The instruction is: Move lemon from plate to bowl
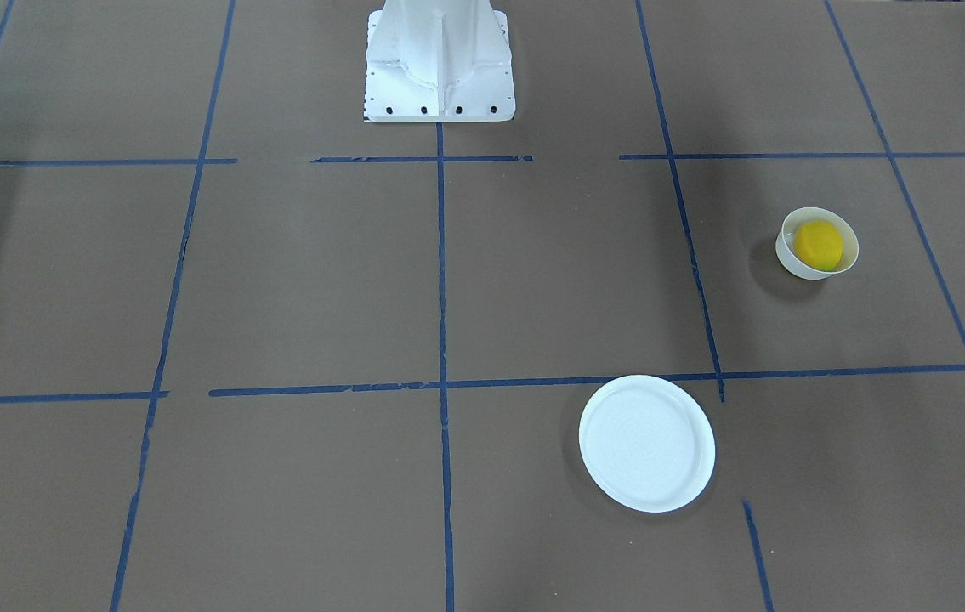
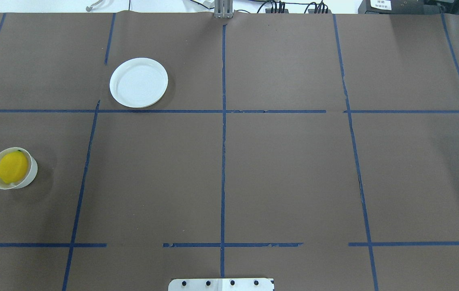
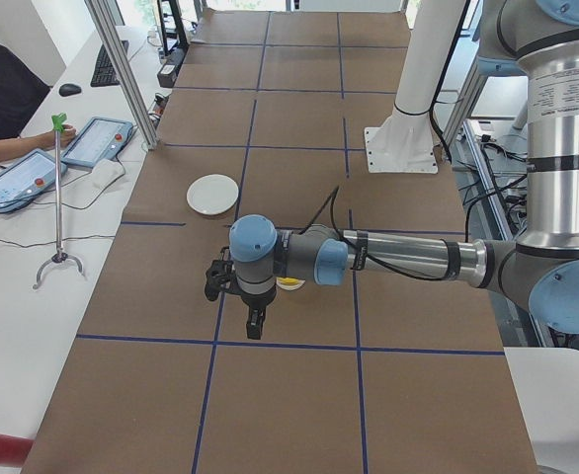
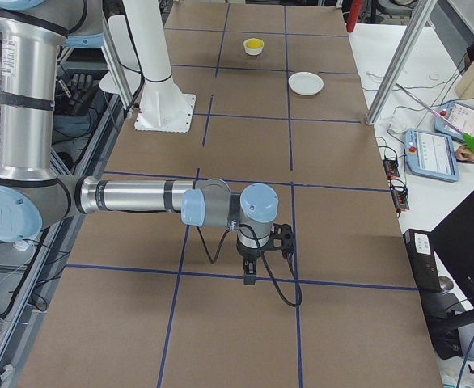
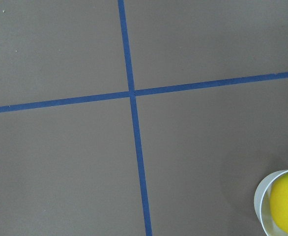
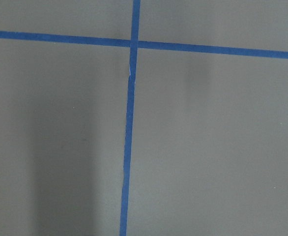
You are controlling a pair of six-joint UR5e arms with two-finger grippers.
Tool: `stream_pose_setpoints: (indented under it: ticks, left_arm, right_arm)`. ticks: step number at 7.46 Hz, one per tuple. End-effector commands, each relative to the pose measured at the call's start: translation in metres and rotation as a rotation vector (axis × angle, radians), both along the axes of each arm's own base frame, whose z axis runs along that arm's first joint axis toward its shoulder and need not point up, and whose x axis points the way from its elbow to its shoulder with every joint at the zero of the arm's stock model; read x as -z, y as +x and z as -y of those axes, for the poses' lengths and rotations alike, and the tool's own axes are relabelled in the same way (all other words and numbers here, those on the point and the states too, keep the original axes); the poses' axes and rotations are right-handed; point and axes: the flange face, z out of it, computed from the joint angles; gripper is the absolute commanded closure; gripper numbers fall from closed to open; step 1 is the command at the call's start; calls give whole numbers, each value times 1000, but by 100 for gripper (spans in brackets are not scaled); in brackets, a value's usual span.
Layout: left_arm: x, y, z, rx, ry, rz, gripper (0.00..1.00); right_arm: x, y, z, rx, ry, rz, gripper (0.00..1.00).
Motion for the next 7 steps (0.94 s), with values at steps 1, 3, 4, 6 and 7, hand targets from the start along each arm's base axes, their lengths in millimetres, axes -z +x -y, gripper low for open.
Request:
stream_pose_setpoints:
  ticks: [1, 3, 4, 6, 7]
  left_arm:
    - [-25, -24, -6, 52, -54, 1, 0]
    - [-22, -26, -5, 46, -38, -1, 0]
    - [-23, -27, -6, 19, -14, 1, 0]
    - [-15, -26, -1, 17, -23, 1, 0]
    - [-12, -25, 1, 17, -18, -10, 0]
  right_arm:
    - [0, 0, 0, 0, 0, 0, 0]
    - [0, 0, 0, 0, 0, 0, 0]
    - [0, 0, 0, 0, 0, 0, 0]
    - [0, 0, 0, 0, 0, 0, 0]
    - [0, 0, 0, 0, 0, 0, 0]
